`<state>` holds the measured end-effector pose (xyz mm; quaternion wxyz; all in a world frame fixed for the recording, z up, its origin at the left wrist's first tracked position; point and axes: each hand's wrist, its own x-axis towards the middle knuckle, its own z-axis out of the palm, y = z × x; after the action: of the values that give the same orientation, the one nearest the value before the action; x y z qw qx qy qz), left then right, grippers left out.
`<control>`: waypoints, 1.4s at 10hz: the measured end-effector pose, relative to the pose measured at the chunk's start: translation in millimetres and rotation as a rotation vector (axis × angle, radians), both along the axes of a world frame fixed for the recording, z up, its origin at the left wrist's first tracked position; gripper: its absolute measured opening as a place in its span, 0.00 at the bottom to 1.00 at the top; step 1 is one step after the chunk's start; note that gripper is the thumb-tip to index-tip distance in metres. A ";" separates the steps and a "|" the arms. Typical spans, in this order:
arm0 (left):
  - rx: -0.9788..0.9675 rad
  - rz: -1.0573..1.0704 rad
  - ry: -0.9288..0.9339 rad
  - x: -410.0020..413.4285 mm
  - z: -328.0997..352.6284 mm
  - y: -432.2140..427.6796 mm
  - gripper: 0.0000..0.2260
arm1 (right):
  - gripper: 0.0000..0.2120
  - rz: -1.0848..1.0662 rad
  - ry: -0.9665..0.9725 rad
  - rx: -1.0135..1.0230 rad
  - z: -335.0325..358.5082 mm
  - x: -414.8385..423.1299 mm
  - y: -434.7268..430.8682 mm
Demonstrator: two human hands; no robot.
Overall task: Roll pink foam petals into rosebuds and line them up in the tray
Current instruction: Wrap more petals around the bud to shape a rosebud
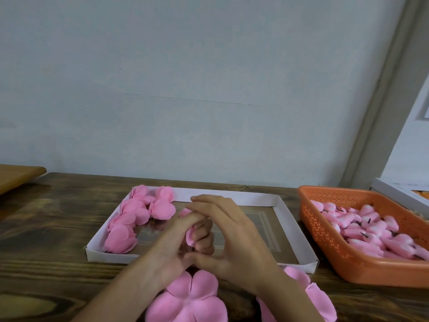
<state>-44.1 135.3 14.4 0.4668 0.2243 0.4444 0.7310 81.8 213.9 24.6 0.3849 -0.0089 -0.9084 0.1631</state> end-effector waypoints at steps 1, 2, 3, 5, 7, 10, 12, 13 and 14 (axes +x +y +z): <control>0.098 -0.139 0.011 -2.7 -0.1 2.0 0.14 | 0.38 -0.036 0.005 -0.044 -0.7 0.0 -2.0; 0.179 -0.114 -0.009 -3.9 -1.0 2.0 0.17 | 0.43 -0.066 0.038 -0.099 -3.2 -2.4 -5.2; 0.256 -0.037 0.061 -4.0 1.4 1.2 0.19 | 0.45 -0.095 0.079 -0.179 -5.3 -6.6 -9.6; 0.155 0.168 0.498 -0.9 -0.7 0.6 0.24 | 0.39 0.003 0.014 -0.091 -1.7 -3.4 -5.5; 0.175 0.247 0.630 0.1 -0.2 0.1 0.19 | 0.22 -0.039 0.101 0.035 -0.4 -3.5 -5.9; 0.087 0.241 0.694 -4.3 3.8 -3.5 0.07 | 0.26 -0.062 0.032 -0.002 0.0 -3.5 -8.4; 0.120 0.239 0.473 -8.7 2.4 -3.5 0.18 | 0.23 0.051 0.136 -0.513 0.3 -3.7 -7.6; 0.174 0.239 0.389 -12.2 6.0 -0.5 0.17 | 0.13 0.038 0.132 -0.756 2.8 -5.8 -10.7; 0.129 0.172 0.211 -10.9 5.3 6.0 0.12 | 0.19 0.033 0.104 -0.816 2.9 -7.4 -15.5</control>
<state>-55.0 141.3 19.6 0.3380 0.2903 0.4607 0.7676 74.4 198.3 27.6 0.3927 -0.1377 -0.7485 0.5163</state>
